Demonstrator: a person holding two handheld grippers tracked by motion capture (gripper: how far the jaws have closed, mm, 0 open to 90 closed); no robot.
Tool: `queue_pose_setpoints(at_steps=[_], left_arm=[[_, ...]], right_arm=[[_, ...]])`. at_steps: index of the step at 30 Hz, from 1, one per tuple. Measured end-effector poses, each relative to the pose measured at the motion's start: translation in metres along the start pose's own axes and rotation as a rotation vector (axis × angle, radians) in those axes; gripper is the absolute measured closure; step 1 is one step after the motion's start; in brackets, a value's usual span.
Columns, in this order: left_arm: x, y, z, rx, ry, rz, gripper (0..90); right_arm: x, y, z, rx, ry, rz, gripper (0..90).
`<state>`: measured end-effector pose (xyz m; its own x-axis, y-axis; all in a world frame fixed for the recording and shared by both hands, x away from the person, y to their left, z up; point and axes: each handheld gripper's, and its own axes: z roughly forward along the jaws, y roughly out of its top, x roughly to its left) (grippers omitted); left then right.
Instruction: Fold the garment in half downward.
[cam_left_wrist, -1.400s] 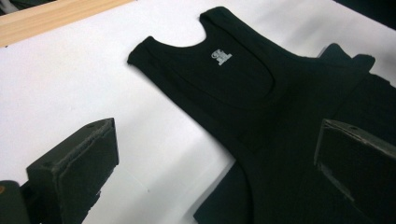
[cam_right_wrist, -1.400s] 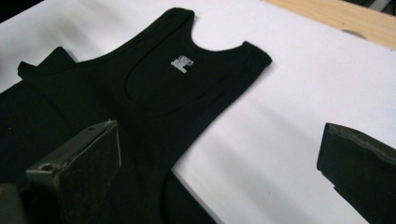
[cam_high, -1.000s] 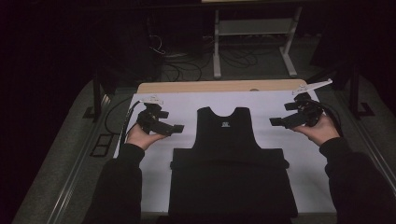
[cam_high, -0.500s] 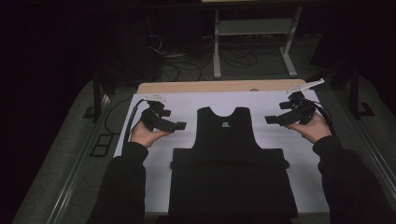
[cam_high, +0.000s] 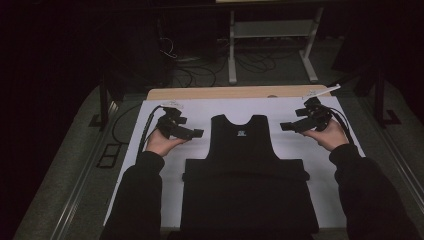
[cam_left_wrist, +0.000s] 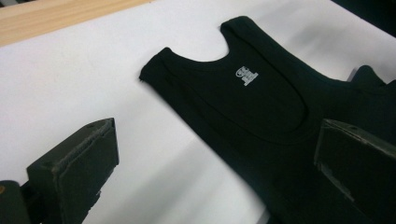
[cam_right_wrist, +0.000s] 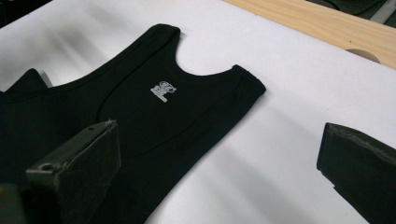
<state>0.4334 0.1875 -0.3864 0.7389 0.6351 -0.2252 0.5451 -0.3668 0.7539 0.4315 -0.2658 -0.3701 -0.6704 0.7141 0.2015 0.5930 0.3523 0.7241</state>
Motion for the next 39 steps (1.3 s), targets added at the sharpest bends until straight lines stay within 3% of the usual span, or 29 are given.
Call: queue_pose_setpoints(at_steps=[5,14,22,30,39], left_arm=[[0.001,-0.001,0.011,0.028,-0.002,0.008,0.0],[0.006,-0.004,0.025,0.008,-0.002,-0.025,0.0],[0.011,-0.010,0.036,0.035,-0.015,-0.036,0.0],[0.012,-0.013,0.046,0.040,-0.021,-0.040,0.0],[0.010,-0.018,0.059,0.081,-0.038,-0.023,0.0]], right_arm=[[-0.003,-0.002,0.010,0.011,0.001,0.007,0.0],[-0.010,-0.006,0.028,0.032,-0.003,0.023,0.0],[-0.012,-0.011,0.041,0.055,0.001,0.031,0.0],[-0.012,-0.014,0.054,0.071,0.005,0.031,0.0],[-0.006,-0.019,0.073,0.098,0.010,0.024,0.0]])
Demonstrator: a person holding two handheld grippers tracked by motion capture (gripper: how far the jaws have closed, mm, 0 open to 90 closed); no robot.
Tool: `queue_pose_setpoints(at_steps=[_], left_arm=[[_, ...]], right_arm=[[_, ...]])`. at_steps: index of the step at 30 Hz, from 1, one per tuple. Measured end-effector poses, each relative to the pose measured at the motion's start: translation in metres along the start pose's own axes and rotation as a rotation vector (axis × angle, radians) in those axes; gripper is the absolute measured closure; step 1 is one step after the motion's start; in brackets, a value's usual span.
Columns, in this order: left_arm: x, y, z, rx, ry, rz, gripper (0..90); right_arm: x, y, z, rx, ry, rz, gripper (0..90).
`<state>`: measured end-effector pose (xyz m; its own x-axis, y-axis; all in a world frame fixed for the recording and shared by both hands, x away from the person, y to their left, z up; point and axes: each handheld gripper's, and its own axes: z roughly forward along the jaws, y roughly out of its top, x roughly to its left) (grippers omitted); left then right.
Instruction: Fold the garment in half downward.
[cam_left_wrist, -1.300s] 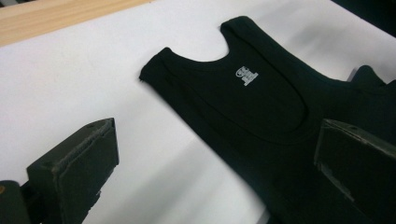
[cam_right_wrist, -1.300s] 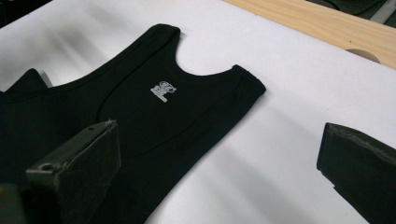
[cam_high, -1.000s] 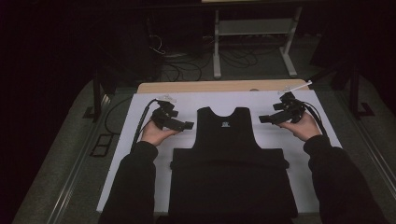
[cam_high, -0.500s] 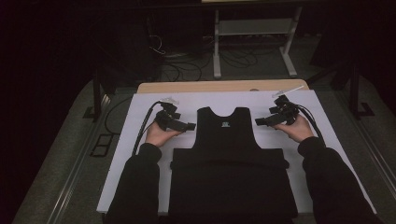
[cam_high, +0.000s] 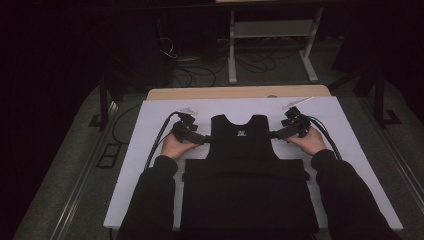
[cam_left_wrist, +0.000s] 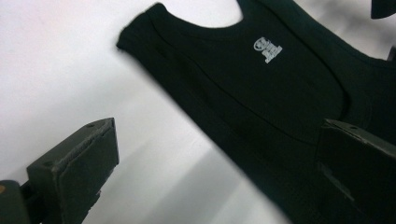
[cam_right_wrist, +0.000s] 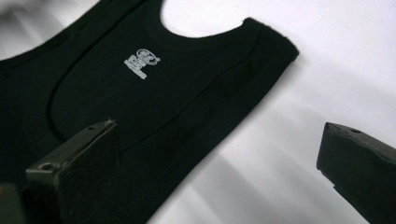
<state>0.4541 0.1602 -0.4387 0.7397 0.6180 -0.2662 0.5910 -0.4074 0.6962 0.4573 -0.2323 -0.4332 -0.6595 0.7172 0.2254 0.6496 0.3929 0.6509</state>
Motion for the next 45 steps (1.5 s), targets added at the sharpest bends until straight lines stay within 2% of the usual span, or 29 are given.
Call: queue_pose_setpoints(at_steps=[6,10,18,27,34,41,45], left_arm=[[0.001,-0.004,0.005,0.001,-0.006,-0.020,0.0],[-0.001,-0.007,0.011,-0.009,-0.012,-0.032,0.0],[-0.004,-0.006,0.018,-0.025,-0.025,-0.024,0.9],[-0.004,-0.005,0.018,-0.037,-0.022,-0.028,11.9],[-0.007,-0.004,0.020,-0.043,-0.025,-0.024,20.2],[-0.016,-0.001,0.026,-0.015,-0.041,0.015,35.0],[-0.022,0.004,0.029,0.018,-0.024,0.062,43.3]], right_arm=[[0.004,-0.002,0.010,0.019,-0.002,-0.010,0.0],[0.007,-0.003,0.014,0.017,0.000,-0.012,3.2],[0.010,-0.003,0.020,0.008,-0.009,-0.005,16.3],[0.014,-0.003,0.024,-0.003,-0.028,-0.014,30.2],[0.019,-0.003,0.025,0.000,-0.012,-0.041,43.9],[0.022,-0.003,0.025,0.007,0.011,-0.057,60.7],[0.024,-0.004,0.025,0.009,0.007,-0.050,69.9]])
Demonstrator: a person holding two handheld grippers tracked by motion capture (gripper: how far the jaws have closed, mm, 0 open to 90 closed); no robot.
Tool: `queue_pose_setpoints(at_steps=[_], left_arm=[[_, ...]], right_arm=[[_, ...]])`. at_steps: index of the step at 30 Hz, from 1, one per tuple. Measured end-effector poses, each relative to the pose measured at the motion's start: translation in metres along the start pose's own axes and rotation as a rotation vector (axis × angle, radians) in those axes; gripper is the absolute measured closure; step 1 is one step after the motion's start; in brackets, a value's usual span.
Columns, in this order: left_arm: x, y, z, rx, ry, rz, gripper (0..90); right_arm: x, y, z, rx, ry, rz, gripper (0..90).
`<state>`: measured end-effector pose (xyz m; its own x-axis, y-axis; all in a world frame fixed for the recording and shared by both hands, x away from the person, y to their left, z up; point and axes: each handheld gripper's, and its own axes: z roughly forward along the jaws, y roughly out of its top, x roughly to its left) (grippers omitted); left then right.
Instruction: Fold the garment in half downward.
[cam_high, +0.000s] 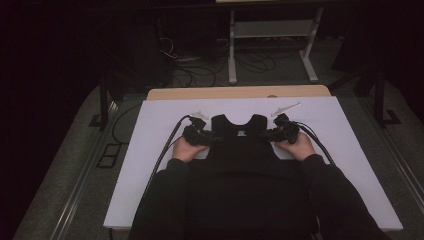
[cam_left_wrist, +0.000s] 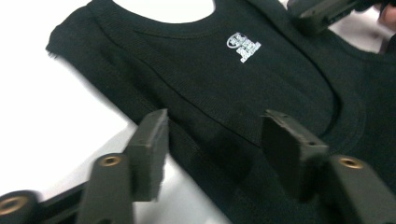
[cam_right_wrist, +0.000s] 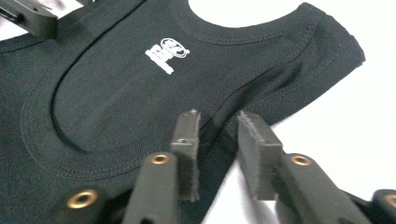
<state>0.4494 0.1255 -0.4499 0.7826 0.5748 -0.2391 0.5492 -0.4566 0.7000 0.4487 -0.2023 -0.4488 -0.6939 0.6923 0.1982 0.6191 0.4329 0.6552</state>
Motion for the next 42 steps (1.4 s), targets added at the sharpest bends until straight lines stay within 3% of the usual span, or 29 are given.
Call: queue_pose_setpoints(at_steps=[3,7,10,13,20,26,34,42], left_arm=[[-0.002,0.001,0.003,0.004,-0.015,0.000,52.6],[-0.004,0.001,0.004,0.007,0.018,0.006,65.9],[-0.006,0.000,0.004,0.004,0.065,0.009,76.5],[-0.007,-0.001,0.004,-0.002,0.064,0.007,84.7],[-0.012,-0.002,-0.001,-0.004,0.108,0.040,87.2],[-0.014,-0.006,-0.008,-0.061,0.101,0.015,87.3],[-0.021,-0.013,-0.021,-0.117,0.090,0.031,87.3],[-0.031,-0.009,-0.029,-0.137,0.081,0.052,87.3]], right_arm=[[0.001,0.000,0.000,0.007,0.007,0.004,74.8],[0.004,0.000,0.000,0.011,0.006,-0.001,79.8],[0.005,0.000,-0.003,0.010,0.007,0.004,83.9],[0.007,0.000,-0.003,0.011,0.003,-0.002,84.9],[0.006,-0.002,-0.009,-0.006,0.025,0.023,85.6],[0.007,-0.002,-0.014,-0.021,0.030,0.025,85.6],[0.013,-0.001,-0.020,-0.046,0.035,0.015,85.6],[0.020,-0.002,-0.035,-0.079,0.041,0.009,85.6]])
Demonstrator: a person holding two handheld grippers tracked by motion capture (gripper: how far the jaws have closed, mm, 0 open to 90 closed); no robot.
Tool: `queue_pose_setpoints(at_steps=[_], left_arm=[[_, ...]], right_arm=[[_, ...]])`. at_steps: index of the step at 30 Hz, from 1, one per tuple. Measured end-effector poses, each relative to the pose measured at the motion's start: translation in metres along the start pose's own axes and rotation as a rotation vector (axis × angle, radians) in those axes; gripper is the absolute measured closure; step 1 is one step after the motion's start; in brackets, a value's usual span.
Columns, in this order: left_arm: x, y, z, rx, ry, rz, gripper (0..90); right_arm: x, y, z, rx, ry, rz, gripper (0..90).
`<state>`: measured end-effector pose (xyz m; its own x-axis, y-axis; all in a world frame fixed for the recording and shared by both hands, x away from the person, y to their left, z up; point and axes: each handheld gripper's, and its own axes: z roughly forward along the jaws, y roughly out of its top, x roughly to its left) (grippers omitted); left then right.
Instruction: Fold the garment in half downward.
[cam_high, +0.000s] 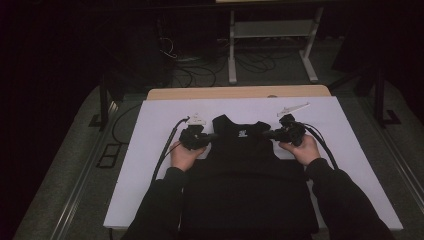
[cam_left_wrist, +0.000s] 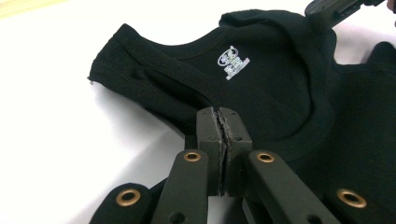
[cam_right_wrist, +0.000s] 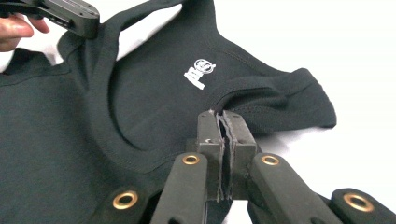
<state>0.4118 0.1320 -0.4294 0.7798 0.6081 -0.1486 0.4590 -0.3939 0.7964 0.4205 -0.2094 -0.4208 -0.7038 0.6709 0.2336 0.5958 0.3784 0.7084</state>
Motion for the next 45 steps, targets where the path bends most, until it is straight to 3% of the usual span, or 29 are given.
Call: queue_pose_setpoints(at_steps=[3,9,18,25,35,45], left_arm=[[-0.006,0.002,-0.006,0.007,-0.003,0.023,87.3],[-0.019,0.005,-0.015,-0.025,-0.015,0.050,87.3],[-0.029,0.006,-0.026,-0.059,-0.035,0.043,87.3],[-0.035,0.004,-0.034,-0.080,-0.061,0.027,87.3],[-0.048,0.006,-0.048,-0.118,-0.085,0.033,87.2],[-0.059,0.001,-0.056,-0.121,-0.099,0.029,87.2]], right_arm=[[0.004,-0.001,-0.007,-0.022,0.005,-0.001,85.6],[0.009,-0.003,-0.017,-0.048,0.013,-0.001,85.6],[0.021,-0.001,-0.035,-0.112,0.031,-0.011,85.6],[0.029,-0.004,-0.041,-0.127,0.042,-0.015,85.6],[0.050,-0.004,-0.047,-0.146,0.070,-0.055,85.7],[0.067,-0.008,-0.057,-0.165,0.088,-0.073,85.7]])
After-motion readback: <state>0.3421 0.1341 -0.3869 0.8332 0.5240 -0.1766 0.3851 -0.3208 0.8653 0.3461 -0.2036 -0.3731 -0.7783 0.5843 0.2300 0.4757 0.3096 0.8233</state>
